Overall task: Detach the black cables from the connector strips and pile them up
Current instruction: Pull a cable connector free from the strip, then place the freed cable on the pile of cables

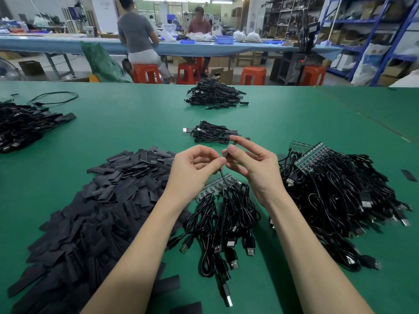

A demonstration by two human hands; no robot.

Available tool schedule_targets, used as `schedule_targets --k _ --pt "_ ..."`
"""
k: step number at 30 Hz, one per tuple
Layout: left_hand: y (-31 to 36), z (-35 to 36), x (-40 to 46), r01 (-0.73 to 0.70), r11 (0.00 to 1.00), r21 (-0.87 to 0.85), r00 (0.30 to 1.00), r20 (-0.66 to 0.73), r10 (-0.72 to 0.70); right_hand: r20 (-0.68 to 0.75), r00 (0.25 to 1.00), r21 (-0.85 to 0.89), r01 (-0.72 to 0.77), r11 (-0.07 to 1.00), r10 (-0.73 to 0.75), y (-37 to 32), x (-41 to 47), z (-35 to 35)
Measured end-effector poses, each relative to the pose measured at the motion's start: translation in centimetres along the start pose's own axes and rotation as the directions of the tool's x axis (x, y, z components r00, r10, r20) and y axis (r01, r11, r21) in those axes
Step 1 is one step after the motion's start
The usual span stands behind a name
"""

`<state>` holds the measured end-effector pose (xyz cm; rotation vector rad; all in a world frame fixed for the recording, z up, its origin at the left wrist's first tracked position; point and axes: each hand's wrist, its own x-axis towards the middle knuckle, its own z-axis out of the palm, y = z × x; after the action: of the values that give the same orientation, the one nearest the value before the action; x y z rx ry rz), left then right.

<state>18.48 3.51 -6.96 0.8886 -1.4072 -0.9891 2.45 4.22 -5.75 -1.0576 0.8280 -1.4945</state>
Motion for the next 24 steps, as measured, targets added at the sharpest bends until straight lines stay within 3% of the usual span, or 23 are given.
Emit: schedule_targets --k 6,11,17,21,24 --pt "-0.1 0.4 0.0 0.041 0.999 -0.022 0.999 0.003 -0.041 -0.046 0.998 0.014 -0.038 0.999 0.039 -0.2 0.1 0.6" --pt "0.3 1.3 -0.2 0.155 0.987 0.033 0.979 0.127 -0.158 -0.146 0.989 0.060 -0.015 0.998 0.024 -1.8 0.4 0.4" --pt "0.9 1.9 -0.5 0.190 0.980 -0.067 0.967 0.186 -0.175 -0.190 0.982 0.072 -0.002 0.997 0.016 -2.9 0.2 0.0" --pt "0.9 1.5 -0.7 0.191 0.961 0.201 0.910 0.329 -0.250 -0.221 0.975 0.087 0.050 0.995 -0.030 -3.5 0.3 0.1" --pt "1.2 2.0 -1.1 0.162 0.957 0.240 0.886 0.392 -0.248 -0.241 0.969 0.129 0.087 0.988 -0.054 -4.1 0.5 -0.5"
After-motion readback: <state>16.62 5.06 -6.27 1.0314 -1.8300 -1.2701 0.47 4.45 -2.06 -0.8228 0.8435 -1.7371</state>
